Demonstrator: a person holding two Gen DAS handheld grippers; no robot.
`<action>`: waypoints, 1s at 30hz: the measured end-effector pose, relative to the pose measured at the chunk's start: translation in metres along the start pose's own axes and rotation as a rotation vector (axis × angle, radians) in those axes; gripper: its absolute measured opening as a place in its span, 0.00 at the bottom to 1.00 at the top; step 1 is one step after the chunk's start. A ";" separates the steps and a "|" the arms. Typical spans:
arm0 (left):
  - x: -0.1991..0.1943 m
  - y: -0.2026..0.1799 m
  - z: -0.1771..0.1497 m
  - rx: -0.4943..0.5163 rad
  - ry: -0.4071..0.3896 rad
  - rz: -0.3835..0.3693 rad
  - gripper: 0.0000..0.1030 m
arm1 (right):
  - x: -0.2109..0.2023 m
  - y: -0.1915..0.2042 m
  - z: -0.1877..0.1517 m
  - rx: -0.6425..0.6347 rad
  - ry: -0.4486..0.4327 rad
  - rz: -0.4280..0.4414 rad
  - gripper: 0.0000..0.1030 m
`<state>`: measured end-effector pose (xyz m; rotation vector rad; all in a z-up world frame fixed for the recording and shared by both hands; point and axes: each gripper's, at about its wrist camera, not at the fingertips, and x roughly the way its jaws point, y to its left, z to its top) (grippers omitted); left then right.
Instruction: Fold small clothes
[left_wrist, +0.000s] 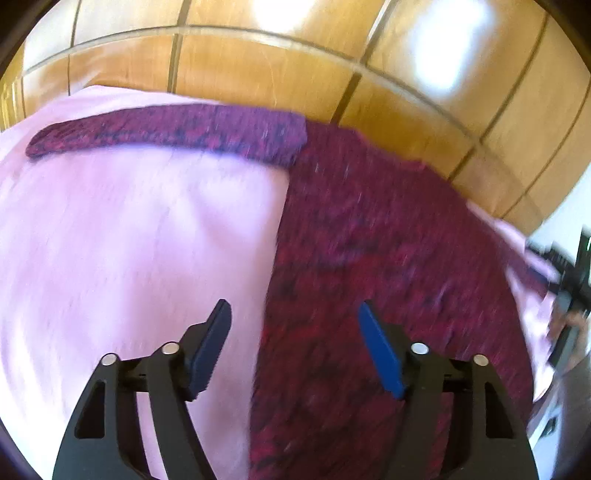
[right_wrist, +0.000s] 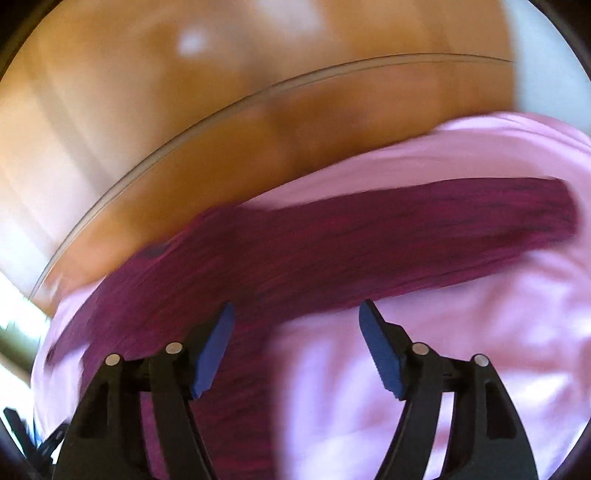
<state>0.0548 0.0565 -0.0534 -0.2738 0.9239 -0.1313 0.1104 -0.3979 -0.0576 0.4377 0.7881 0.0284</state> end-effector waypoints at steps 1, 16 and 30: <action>0.003 0.002 -0.009 0.010 0.030 0.017 0.60 | 0.005 0.012 -0.004 -0.023 0.016 0.022 0.69; -0.032 -0.013 -0.029 0.123 -0.042 0.110 0.51 | 0.000 0.053 -0.113 -0.188 0.122 0.059 0.69; 0.024 -0.073 -0.004 0.211 -0.012 -0.042 0.55 | -0.024 -0.143 -0.016 0.597 -0.129 0.086 0.62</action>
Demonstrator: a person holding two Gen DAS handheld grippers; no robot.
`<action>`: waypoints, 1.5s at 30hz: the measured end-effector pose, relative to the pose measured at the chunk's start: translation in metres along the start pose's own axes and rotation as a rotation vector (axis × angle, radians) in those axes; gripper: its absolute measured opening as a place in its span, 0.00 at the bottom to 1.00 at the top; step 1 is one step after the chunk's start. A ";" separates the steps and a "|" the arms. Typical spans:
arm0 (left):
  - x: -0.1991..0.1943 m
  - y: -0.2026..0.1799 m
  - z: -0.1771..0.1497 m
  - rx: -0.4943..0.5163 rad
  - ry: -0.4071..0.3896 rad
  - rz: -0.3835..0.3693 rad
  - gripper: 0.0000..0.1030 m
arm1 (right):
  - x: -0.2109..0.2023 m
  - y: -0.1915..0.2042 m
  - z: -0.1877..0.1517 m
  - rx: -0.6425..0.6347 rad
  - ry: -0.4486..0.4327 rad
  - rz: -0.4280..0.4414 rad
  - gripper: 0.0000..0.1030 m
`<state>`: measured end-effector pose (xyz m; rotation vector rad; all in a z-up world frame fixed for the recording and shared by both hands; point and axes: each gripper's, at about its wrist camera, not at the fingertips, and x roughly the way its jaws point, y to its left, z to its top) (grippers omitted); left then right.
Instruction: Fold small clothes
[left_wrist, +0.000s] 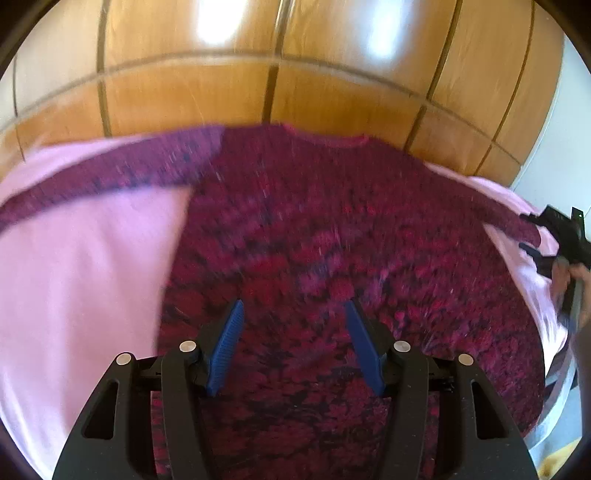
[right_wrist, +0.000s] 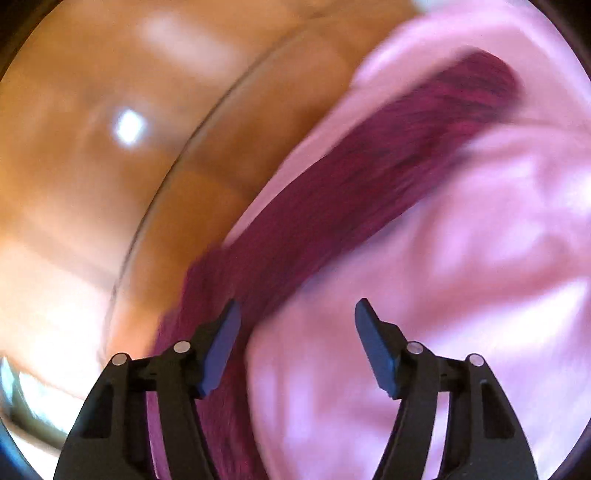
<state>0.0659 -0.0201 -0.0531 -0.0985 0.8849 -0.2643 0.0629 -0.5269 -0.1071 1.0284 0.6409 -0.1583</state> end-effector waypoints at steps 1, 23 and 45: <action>0.006 0.003 -0.003 -0.017 0.020 -0.001 0.55 | 0.001 -0.015 0.016 0.064 -0.033 -0.012 0.62; 0.001 0.032 0.007 -0.207 0.037 -0.145 0.60 | 0.041 0.160 0.028 -0.489 -0.096 -0.092 0.12; 0.042 0.064 0.101 -0.413 0.034 -0.356 0.61 | 0.107 0.260 -0.190 -0.994 0.328 0.068 0.70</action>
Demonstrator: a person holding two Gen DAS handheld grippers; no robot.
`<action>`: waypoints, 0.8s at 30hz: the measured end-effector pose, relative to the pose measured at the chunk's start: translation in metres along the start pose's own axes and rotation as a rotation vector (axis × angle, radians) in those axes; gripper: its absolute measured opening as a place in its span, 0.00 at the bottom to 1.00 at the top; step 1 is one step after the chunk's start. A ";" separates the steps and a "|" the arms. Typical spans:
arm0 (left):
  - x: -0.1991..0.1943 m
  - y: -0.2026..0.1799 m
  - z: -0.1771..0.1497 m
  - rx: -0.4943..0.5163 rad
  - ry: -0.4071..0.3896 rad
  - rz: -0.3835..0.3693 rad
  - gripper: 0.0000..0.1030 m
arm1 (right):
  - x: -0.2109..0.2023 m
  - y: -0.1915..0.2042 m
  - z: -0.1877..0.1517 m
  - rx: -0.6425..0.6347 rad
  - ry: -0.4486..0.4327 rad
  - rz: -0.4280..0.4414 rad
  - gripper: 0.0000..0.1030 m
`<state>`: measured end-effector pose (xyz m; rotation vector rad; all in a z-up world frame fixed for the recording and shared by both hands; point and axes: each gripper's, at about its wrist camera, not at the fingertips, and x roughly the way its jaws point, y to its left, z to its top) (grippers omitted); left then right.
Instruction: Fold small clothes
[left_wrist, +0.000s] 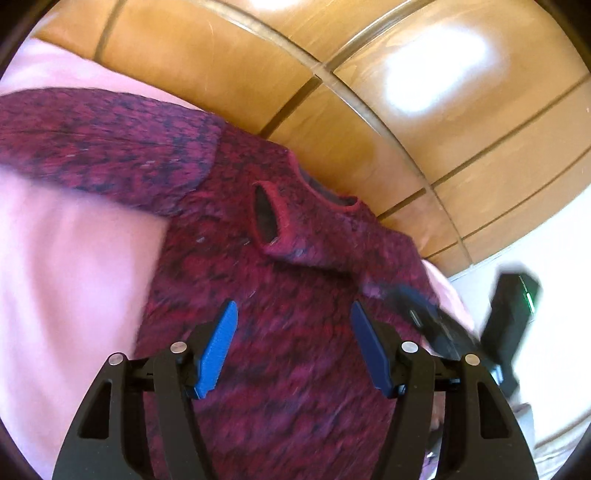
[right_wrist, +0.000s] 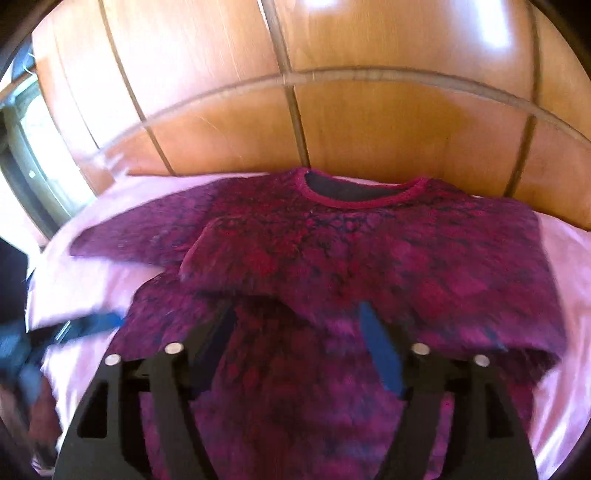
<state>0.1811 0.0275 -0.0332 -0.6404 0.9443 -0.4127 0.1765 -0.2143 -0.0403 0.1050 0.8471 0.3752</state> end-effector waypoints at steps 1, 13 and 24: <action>0.005 -0.001 0.004 -0.011 0.004 -0.003 0.62 | -0.013 -0.003 0.000 0.012 -0.017 0.008 0.72; 0.082 -0.024 0.051 -0.017 0.020 0.177 0.25 | -0.088 -0.145 -0.035 0.388 -0.171 -0.109 0.55; 0.063 -0.034 0.096 0.083 -0.125 0.284 0.08 | -0.013 -0.127 -0.012 0.312 -0.060 -0.102 0.44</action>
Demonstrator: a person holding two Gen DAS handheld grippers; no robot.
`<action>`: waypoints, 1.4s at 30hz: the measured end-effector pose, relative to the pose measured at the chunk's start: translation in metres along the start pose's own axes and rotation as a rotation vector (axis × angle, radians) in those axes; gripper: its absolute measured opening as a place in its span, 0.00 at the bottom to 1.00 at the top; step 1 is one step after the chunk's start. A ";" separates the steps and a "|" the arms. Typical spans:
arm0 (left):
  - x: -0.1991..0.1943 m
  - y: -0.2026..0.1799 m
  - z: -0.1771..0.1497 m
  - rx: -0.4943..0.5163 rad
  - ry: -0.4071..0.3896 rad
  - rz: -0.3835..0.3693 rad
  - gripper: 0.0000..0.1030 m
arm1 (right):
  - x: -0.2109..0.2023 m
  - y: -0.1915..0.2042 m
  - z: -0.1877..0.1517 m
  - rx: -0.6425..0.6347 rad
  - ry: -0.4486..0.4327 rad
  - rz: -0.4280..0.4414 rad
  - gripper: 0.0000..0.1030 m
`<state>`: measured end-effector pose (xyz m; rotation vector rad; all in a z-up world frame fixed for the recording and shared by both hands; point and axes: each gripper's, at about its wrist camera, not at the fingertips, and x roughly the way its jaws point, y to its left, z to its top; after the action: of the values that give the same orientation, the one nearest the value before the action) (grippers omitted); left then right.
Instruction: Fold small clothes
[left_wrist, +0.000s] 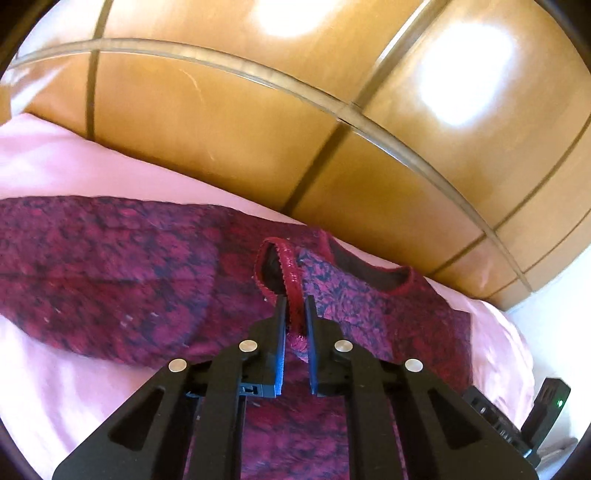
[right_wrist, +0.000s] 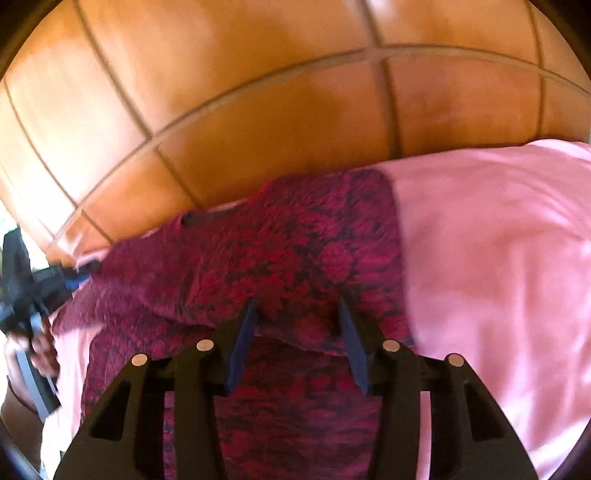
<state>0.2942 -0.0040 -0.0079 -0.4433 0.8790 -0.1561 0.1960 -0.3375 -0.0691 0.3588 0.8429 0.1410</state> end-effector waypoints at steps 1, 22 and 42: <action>0.004 0.004 -0.002 -0.004 0.012 0.017 0.09 | 0.005 0.003 -0.003 -0.014 0.006 -0.022 0.44; -0.059 0.139 -0.044 -0.266 -0.053 0.111 0.55 | 0.021 0.023 -0.036 -0.134 -0.076 -0.202 0.48; -0.115 0.345 -0.011 -0.843 -0.218 0.103 0.24 | 0.024 0.031 -0.039 -0.174 -0.087 -0.270 0.52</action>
<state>0.1963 0.3377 -0.0834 -1.1720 0.7196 0.3715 0.1827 -0.2924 -0.0983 0.0850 0.7786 -0.0520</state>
